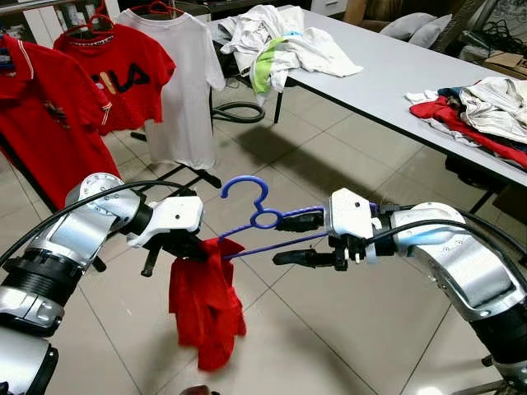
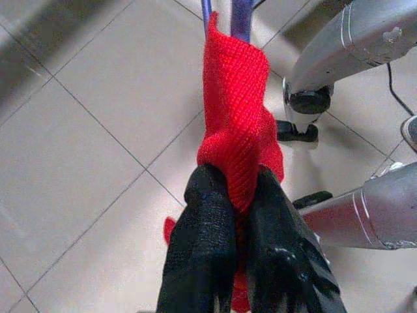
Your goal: Hang hanger
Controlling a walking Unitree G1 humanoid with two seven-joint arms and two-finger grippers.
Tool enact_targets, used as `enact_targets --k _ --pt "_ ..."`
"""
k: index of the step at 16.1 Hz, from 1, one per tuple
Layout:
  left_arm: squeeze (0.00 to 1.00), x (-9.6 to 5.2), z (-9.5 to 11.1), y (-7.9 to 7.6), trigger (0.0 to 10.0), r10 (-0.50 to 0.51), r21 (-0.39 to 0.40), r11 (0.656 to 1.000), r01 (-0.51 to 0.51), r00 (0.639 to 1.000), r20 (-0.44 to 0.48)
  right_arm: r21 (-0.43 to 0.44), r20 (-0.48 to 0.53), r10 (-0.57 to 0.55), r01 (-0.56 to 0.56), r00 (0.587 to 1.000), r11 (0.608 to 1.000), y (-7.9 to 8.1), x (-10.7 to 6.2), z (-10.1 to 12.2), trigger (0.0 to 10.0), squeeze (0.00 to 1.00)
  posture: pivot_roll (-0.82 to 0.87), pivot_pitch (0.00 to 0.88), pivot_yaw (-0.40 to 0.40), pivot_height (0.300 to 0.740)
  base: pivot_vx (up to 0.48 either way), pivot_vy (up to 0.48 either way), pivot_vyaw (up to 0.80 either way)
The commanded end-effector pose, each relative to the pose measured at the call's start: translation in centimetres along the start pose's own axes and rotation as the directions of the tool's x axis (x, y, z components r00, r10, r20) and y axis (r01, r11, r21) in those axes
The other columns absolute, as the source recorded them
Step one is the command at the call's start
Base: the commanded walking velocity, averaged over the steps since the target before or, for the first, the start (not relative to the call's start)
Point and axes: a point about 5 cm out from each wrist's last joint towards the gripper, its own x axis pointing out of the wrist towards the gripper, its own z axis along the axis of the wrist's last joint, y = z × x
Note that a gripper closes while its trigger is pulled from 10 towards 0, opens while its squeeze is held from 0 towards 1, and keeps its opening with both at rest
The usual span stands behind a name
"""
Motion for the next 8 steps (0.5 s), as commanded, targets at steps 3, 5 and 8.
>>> enact_targets --k 3,5,8 --pt "0.0 4.3 1.3 1.7 0.0 0.128 -0.08 0.99 -0.119 0.985 0.116 0.208 0.01 -0.165 0.159 0.986 0.965 2.0 0.8 -4.7 10.0 1.0 -0.11 0.0 0.076 0.74 0.0 0.0 0.0" --pt "0.0 5.4 0.6 0.9 0.0 0.125 -0.108 0.988 -0.111 0.984 0.124 0.242 0.033 -0.181 0.168 0.983 0.956 2.7 1.3 -4.9 10.0 1.0 -0.1 0.0 0.078 0.74 0.0 0.0 0.0" --pt "0.0 4.6 -1.8 0.9 0.0 0.102 -0.112 0.988 -0.103 0.995 -0.02 0.225 0.117 -0.09 0.061 0.989 0.972 3.2 -0.3 -2.3 10.0 1.0 -0.08 0.0 0.071 0.74 0.0 0.0 0.0"
